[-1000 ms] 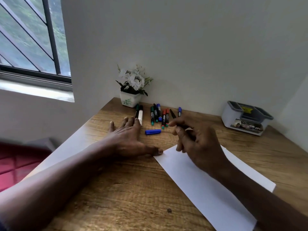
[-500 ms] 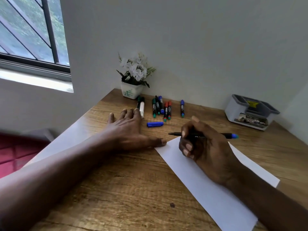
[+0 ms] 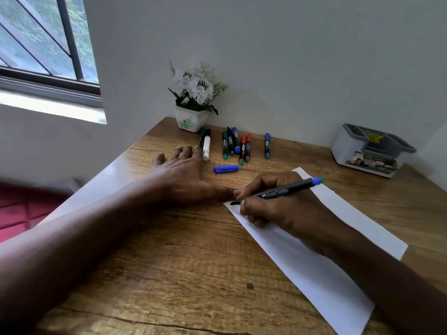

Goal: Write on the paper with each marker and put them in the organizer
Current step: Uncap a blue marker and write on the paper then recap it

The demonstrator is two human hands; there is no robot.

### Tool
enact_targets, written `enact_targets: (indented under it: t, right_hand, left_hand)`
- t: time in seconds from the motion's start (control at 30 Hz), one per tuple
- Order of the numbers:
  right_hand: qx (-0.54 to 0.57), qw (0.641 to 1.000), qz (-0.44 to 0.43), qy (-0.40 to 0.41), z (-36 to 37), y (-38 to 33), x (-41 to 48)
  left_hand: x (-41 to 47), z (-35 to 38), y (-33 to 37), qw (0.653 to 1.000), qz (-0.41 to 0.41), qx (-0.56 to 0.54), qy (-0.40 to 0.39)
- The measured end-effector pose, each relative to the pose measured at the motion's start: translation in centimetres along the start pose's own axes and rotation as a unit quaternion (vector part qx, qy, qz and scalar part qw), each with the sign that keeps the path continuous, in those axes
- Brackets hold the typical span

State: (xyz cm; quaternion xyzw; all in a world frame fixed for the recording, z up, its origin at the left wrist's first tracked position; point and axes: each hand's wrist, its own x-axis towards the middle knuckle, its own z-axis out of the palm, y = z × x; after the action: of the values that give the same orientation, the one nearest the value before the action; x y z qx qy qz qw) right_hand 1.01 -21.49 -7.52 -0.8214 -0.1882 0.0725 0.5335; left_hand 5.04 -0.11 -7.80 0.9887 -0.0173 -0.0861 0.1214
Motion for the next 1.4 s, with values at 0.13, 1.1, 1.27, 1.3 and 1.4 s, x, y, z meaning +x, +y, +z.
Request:
enact_targets:
  t: [0.13,1.1,1.27,1.3,1.4]
  right_hand:
    - [-0.043,0.998,-0.019,0.044,0.9,0.0,0.4]
    - [-0.1,0.99,-0.099,0.027,1.1,1.0,1.1]
    - [-0.107,0.988,-0.104,0.028,0.8,1.1,1.0]
    - [-0.105,0.989,-0.104,0.029,0.8,1.1,1.0]
    - [-0.121,0.986,-0.107,0.034,1.0,0.9,1.0]
  left_hand:
    - [-0.1,-0.1,0.2,1.0,0.001,-0.001,-0.002]
    - [0.2,-0.1,0.0,1.0,-0.003,-0.012,-0.019]
    - [0.2,-0.3,0.0,1.0,0.001,-0.016,-0.023]
    - [0.2,-0.2,0.0,1.0,0.001,-0.015,-0.022]
    - [0.1,-0.3,0.0,1.0,0.002,-0.013,-0.019]
